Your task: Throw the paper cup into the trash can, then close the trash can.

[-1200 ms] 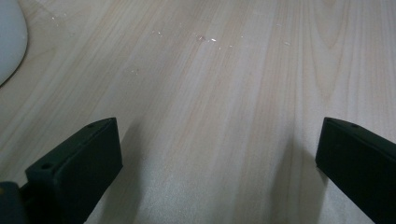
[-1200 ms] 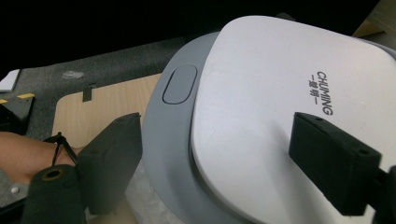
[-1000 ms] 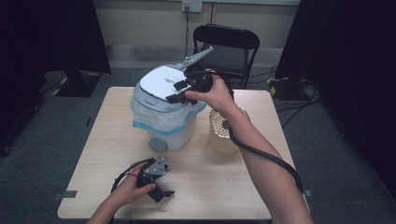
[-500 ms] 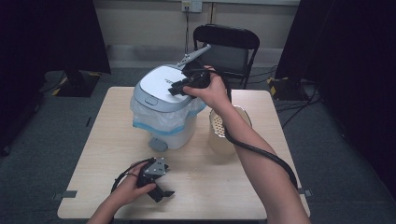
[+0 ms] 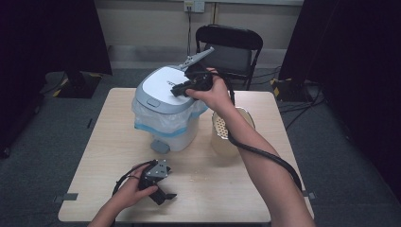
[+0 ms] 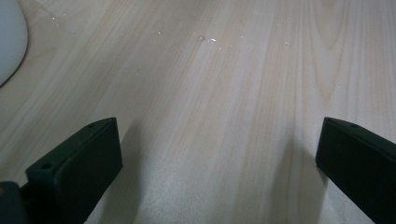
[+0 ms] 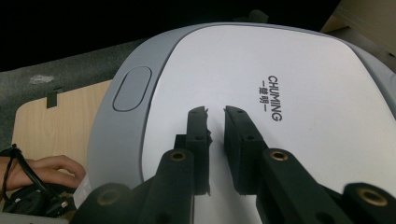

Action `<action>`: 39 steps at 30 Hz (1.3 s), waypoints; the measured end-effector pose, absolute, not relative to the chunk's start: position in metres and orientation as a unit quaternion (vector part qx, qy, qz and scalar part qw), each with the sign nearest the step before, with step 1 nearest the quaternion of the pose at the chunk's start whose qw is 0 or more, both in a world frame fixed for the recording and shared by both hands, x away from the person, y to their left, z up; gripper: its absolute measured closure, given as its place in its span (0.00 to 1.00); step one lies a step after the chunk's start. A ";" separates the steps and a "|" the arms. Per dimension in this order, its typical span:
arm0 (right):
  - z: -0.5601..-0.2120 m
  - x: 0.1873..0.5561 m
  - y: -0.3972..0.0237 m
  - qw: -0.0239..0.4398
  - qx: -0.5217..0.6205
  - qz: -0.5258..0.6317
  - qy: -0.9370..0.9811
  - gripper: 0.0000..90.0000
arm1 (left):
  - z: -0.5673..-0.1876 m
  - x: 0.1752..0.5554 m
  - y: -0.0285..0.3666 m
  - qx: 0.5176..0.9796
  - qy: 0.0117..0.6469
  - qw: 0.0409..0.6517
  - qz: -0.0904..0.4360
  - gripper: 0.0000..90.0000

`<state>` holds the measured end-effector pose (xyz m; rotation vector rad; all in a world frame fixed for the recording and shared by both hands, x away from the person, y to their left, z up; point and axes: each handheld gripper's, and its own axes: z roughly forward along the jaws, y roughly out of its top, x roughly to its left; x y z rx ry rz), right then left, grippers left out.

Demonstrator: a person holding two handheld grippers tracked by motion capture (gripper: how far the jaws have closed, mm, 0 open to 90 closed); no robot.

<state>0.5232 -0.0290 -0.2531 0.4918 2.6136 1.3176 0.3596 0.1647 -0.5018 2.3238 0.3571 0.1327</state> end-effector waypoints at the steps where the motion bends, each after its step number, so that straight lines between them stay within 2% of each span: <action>1: -0.253 0.523 -0.029 0.085 0.166 0.442 0.877 0.88 | -0.502 0.360 0.165 0.911 0.140 0.383 0.052 0.00; 3: -0.252 0.523 -0.029 0.074 0.168 0.445 0.876 0.78 | -0.502 0.360 0.165 0.911 0.140 0.384 0.052 0.00; 8: -0.252 0.521 -0.026 0.086 0.177 0.444 0.874 0.55 | -0.502 0.360 0.165 0.911 0.140 0.384 0.052 0.00; 10: -0.252 0.521 -0.027 0.087 0.182 0.443 0.874 0.53 | -0.502 0.360 0.165 0.911 0.140 0.384 0.052 0.00; 13: -0.251 0.521 -0.028 0.094 0.192 0.443 0.871 0.40 | -0.502 0.360 0.165 0.911 0.141 0.385 0.052 0.00; 22: -0.249 0.514 -0.029 0.101 0.193 0.439 0.872 0.22 | -0.502 0.360 0.165 0.911 0.141 0.385 0.052 0.00; 28: -0.247 0.509 -0.033 0.097 0.196 0.448 0.867 0.18 | -0.502 0.360 0.165 0.911 0.141 0.385 0.052 0.00; 39: -0.245 0.498 -0.045 0.092 0.198 0.450 0.866 0.16 | -0.502 0.360 0.165 0.911 0.140 0.384 0.053 0.00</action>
